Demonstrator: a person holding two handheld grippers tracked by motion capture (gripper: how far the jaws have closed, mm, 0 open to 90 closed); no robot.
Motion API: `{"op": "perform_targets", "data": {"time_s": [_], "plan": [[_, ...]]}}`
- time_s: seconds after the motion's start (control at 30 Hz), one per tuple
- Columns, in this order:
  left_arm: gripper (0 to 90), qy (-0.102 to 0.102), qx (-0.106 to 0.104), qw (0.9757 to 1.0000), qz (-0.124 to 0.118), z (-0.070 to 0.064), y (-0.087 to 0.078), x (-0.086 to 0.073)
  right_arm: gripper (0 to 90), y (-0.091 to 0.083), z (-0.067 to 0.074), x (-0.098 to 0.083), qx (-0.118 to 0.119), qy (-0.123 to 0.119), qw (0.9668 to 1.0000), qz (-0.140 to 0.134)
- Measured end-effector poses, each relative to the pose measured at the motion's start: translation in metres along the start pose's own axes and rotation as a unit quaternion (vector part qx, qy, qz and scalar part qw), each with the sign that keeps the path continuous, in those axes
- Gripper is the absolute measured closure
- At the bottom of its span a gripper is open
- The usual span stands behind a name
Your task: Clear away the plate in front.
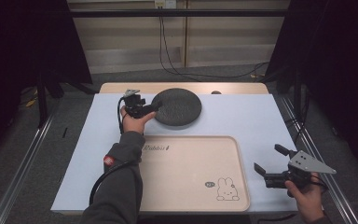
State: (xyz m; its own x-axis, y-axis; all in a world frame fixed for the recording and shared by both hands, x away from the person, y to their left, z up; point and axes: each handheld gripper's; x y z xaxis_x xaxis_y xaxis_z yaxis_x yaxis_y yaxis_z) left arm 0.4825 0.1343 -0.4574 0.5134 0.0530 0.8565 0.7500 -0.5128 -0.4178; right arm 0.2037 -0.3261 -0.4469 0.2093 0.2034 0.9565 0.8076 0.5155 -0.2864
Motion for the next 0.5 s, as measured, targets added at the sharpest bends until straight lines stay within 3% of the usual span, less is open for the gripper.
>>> {"op": "perform_targets", "data": {"time_s": [0.5], "plan": [[26.5, -0.03, 0.039, 0.9987, 0.011, 0.006, 0.022, 0.001, 0.0, -0.001, -0.001, 0.001, 0.002, 0.0, 1.0, 0.0]]}}
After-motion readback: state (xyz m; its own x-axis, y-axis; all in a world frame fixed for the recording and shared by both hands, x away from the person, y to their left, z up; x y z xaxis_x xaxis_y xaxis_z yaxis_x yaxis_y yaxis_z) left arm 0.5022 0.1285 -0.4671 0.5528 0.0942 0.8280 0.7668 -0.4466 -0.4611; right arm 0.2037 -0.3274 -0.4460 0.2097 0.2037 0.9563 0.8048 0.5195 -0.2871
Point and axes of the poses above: each handheld gripper's, and its own axes: y roughly forward along the jaws, x roughly out of its top, z roughly to its left, and after that the axes turned 3 degrees about x, right-handed
